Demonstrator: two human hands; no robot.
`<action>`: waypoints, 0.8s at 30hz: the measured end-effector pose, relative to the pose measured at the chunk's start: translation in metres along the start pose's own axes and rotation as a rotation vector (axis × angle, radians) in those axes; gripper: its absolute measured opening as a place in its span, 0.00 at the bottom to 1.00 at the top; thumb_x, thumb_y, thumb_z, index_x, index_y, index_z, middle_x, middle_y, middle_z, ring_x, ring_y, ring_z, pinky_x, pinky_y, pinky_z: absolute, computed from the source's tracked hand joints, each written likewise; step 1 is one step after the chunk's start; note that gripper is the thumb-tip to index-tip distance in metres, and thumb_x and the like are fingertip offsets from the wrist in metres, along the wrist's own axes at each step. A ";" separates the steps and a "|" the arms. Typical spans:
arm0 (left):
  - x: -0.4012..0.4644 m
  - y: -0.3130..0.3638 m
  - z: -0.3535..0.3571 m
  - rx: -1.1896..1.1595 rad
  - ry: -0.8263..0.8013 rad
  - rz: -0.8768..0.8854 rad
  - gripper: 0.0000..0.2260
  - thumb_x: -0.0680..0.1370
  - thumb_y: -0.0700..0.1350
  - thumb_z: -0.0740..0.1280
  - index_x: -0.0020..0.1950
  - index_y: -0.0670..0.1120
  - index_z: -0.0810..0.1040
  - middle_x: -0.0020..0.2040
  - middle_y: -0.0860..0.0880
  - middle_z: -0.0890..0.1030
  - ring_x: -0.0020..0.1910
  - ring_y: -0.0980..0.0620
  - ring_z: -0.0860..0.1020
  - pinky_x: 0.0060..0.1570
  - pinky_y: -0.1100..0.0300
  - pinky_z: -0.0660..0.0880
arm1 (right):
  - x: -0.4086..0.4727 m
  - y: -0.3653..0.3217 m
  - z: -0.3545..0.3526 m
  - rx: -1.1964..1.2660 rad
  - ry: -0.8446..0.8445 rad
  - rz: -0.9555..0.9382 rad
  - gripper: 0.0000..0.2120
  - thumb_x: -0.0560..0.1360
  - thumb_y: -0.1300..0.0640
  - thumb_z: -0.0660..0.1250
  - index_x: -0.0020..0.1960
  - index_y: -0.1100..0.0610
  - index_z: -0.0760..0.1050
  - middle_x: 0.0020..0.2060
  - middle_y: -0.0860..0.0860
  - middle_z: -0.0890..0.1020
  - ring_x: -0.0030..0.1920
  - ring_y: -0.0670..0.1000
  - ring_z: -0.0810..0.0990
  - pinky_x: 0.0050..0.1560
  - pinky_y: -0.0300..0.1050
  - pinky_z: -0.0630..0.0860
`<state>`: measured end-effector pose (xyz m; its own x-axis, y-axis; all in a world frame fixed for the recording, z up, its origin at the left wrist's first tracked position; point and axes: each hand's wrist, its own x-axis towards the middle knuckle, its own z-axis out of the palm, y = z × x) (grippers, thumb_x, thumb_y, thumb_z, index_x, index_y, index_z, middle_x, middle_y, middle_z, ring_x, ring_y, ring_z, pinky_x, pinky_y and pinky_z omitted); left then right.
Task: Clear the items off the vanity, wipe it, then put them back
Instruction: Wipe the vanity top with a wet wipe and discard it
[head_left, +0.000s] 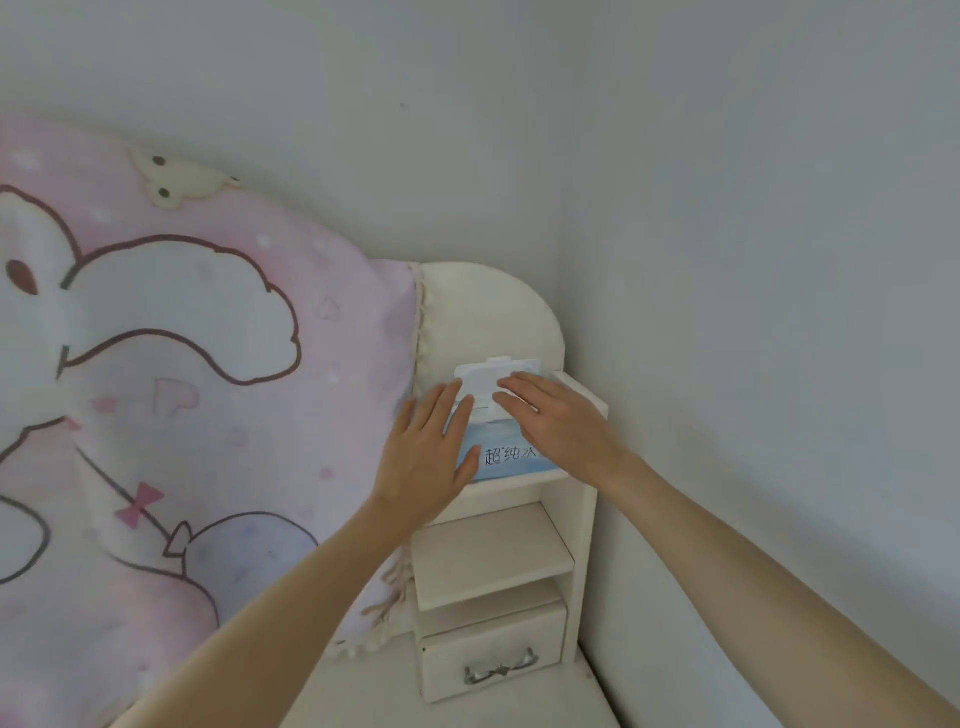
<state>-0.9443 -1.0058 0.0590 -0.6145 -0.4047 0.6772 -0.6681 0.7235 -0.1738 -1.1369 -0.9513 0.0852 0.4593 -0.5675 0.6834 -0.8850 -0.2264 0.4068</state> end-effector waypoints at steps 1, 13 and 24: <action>0.005 -0.003 0.007 -0.007 0.019 0.016 0.23 0.77 0.52 0.55 0.63 0.38 0.74 0.65 0.39 0.73 0.62 0.40 0.74 0.58 0.46 0.72 | 0.008 0.004 0.003 -0.012 0.020 -0.032 0.17 0.65 0.71 0.70 0.53 0.63 0.79 0.53 0.58 0.82 0.53 0.57 0.81 0.48 0.48 0.80; 0.007 -0.007 0.048 -0.148 0.108 -0.010 0.23 0.81 0.53 0.51 0.56 0.38 0.77 0.55 0.41 0.80 0.55 0.44 0.79 0.55 0.48 0.75 | 0.020 0.010 0.036 0.022 -0.126 0.070 0.16 0.59 0.68 0.75 0.46 0.58 0.81 0.36 0.52 0.82 0.41 0.57 0.80 0.39 0.46 0.78; 0.003 -0.001 0.043 -0.159 0.082 -0.047 0.23 0.81 0.54 0.49 0.58 0.39 0.75 0.58 0.42 0.79 0.57 0.46 0.77 0.59 0.50 0.73 | 0.014 0.001 0.034 -0.076 0.225 0.151 0.11 0.67 0.71 0.62 0.41 0.58 0.77 0.36 0.52 0.78 0.37 0.55 0.77 0.36 0.47 0.73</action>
<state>-0.9636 -1.0320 0.0305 -0.5434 -0.3979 0.7392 -0.6164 0.7869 -0.0296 -1.1335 -0.9863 0.0750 0.3356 -0.3983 0.8536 -0.9403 -0.0877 0.3288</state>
